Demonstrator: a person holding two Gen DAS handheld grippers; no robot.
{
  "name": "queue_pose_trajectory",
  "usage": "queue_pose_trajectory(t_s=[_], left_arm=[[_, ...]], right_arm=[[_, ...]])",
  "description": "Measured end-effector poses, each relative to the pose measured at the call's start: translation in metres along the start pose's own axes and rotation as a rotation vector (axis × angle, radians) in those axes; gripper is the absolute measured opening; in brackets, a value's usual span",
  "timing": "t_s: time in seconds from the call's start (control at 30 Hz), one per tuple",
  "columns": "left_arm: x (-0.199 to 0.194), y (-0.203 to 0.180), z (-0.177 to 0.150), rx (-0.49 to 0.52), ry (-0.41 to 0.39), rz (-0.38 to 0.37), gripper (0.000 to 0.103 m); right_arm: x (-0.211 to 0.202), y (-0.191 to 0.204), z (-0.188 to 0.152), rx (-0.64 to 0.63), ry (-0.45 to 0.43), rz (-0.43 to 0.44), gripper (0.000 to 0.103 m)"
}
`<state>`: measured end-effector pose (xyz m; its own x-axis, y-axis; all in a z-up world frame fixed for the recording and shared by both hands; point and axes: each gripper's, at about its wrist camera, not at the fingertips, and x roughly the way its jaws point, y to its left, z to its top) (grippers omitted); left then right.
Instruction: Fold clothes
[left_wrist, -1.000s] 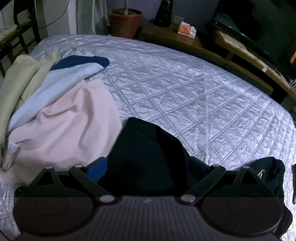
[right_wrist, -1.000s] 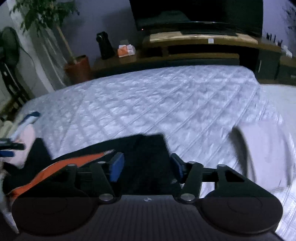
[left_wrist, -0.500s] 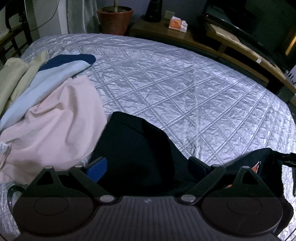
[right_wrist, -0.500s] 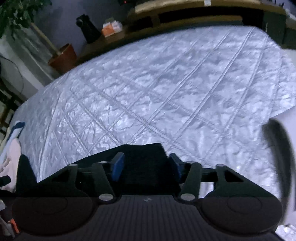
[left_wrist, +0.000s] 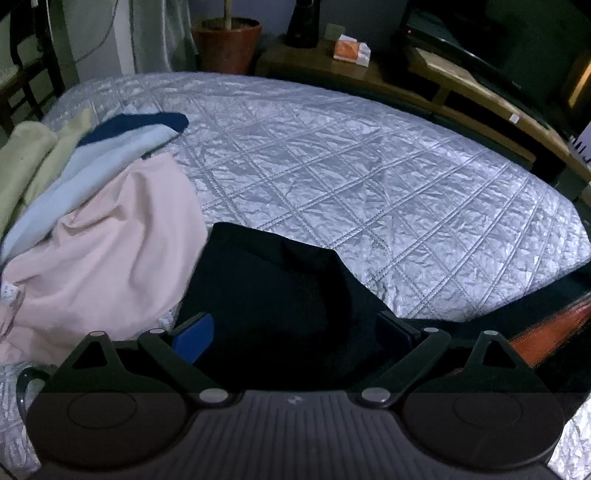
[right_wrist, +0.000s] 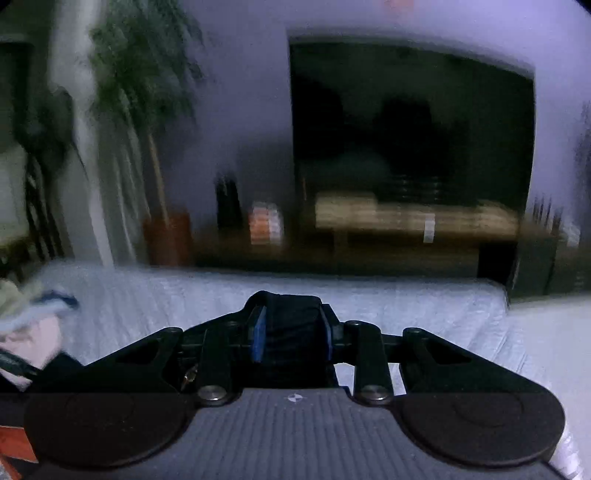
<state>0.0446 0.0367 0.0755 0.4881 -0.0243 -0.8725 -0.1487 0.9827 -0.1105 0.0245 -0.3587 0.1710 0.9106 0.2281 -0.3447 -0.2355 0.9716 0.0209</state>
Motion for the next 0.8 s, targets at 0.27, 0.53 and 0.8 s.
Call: queue_pose_trajectory(t_s=[0.27,0.53,0.8], left_arm=[[-0.009,-0.025,-0.019,0.095,-0.016,-0.017,0.093],[-0.004,-0.045,-0.031,0.149,0.010,-0.035,0.093],[0.002,-0.058,-0.050,0.215,0.056,-0.048,0.093]], right_arm=[[-0.054,-0.027,-0.115,0.045,0.344,-0.203,0.038],[-0.081,-0.037,-0.140,0.196,0.438,-0.173,0.044],[-0.076,-0.068,-0.154,0.787,0.350,-0.095,0.060]])
